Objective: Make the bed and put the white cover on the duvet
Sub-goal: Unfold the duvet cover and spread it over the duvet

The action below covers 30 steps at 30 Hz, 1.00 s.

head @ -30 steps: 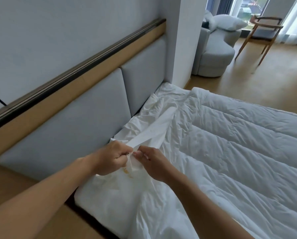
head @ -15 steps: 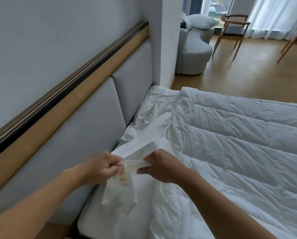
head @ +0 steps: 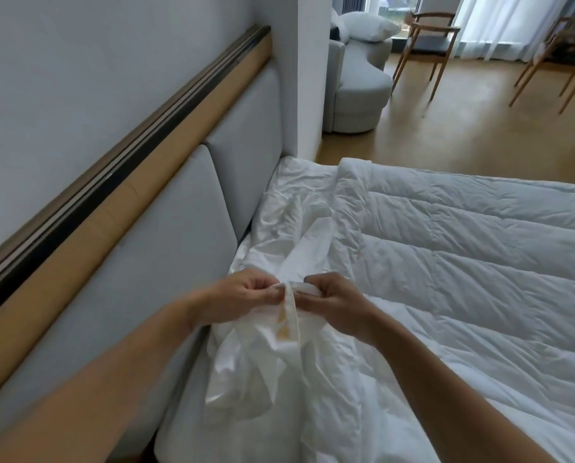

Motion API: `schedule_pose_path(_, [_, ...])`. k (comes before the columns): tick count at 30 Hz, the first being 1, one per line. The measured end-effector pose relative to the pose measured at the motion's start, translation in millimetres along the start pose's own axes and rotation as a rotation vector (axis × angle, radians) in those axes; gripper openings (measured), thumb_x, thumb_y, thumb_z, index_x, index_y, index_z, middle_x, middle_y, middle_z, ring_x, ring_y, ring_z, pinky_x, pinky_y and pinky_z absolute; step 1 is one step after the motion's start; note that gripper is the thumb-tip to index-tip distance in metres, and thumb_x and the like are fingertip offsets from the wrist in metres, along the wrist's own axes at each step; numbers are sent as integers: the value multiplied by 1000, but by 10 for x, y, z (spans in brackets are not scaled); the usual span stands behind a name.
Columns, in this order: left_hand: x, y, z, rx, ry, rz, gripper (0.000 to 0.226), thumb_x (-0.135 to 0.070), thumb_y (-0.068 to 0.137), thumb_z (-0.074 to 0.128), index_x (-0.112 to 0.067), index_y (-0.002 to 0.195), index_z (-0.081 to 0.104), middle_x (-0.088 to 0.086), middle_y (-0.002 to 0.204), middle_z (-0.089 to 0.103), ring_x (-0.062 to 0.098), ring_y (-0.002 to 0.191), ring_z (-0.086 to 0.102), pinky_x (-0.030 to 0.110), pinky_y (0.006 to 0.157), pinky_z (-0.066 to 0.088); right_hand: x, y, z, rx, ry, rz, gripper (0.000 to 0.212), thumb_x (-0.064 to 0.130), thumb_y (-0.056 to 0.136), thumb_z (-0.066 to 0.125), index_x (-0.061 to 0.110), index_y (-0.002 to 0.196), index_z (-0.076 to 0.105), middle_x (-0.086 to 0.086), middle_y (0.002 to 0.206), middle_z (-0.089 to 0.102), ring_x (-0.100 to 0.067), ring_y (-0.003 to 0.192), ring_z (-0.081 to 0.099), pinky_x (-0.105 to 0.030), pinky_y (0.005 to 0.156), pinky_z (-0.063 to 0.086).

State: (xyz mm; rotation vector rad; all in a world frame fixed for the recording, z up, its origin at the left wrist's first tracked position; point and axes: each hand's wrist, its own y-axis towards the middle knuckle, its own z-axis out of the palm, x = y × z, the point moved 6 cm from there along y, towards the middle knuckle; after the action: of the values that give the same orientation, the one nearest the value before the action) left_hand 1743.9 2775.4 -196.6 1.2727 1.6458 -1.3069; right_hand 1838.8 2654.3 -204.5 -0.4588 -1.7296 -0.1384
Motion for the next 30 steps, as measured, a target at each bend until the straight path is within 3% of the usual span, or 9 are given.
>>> schedule_pose_path(4, [105,-82,-52,117,-213,-195,37,-37,58,84,-10,82,77,4,79,70,11,67,66,20,63,51,115,94,-113,25,-18,0,39,36,86,77,15,63,55,6,57,45,-11,56,42,-26,53,33])
schedule_pose_path(7, [65,-161,-158,231,-201,-150,31,-25,77,83,-5,99,75,7,91,70,15,81,65,26,76,52,193,182,-124,15,72,16,38,40,84,77,14,65,56,1,60,49,-12,55,47,-27,52,36])
schedule_pose_path(11, [-24,-117,-380,76,-227,-38,48,-30,96,66,14,116,61,17,103,62,31,94,56,39,85,48,78,144,17,272,254,231,56,56,75,73,4,94,73,-11,89,72,-22,80,69,-29,68,54])
schedule_pose_path(13, [-38,-72,-419,-26,-281,-19,60,-42,91,69,14,111,60,21,101,56,32,86,52,38,73,48,29,110,138,416,233,258,38,43,77,80,10,96,75,-4,91,74,-17,84,70,-27,73,55])
schedule_pose_path(15, [-41,-46,-454,-128,-336,-7,47,-44,84,72,-1,102,69,18,94,58,26,74,57,29,62,50,35,149,187,448,178,216,28,30,72,84,15,94,76,-1,92,74,-16,89,69,-29,78,54])
schedule_pose_path(20, [34,-180,-456,17,-321,-97,60,-61,53,93,-12,85,78,4,80,73,13,68,69,23,61,54,174,281,55,257,351,90,19,7,82,67,7,101,72,-9,96,70,-21,91,65,-32,83,53])
schedule_pose_path(23, [104,-191,-231,255,-49,-166,39,-24,65,94,-13,99,76,2,94,74,16,87,70,26,78,56,229,328,-2,110,247,42,13,6,85,58,6,90,71,-7,81,67,-17,76,63,-33,71,50])
schedule_pose_path(26, [46,-91,-236,165,-52,-86,29,-6,87,77,-6,116,70,9,110,73,20,103,68,33,92,54,247,354,-54,-34,307,40,18,5,85,62,-4,97,71,-25,94,71,-32,85,68,-47,76,56])
schedule_pose_path(30, [-3,-44,-361,0,-180,-18,39,-36,94,62,-1,108,72,18,104,73,27,95,68,40,88,54,229,310,-118,-107,514,73,15,5,98,59,14,103,70,-7,95,75,-23,86,72,-34,71,61])
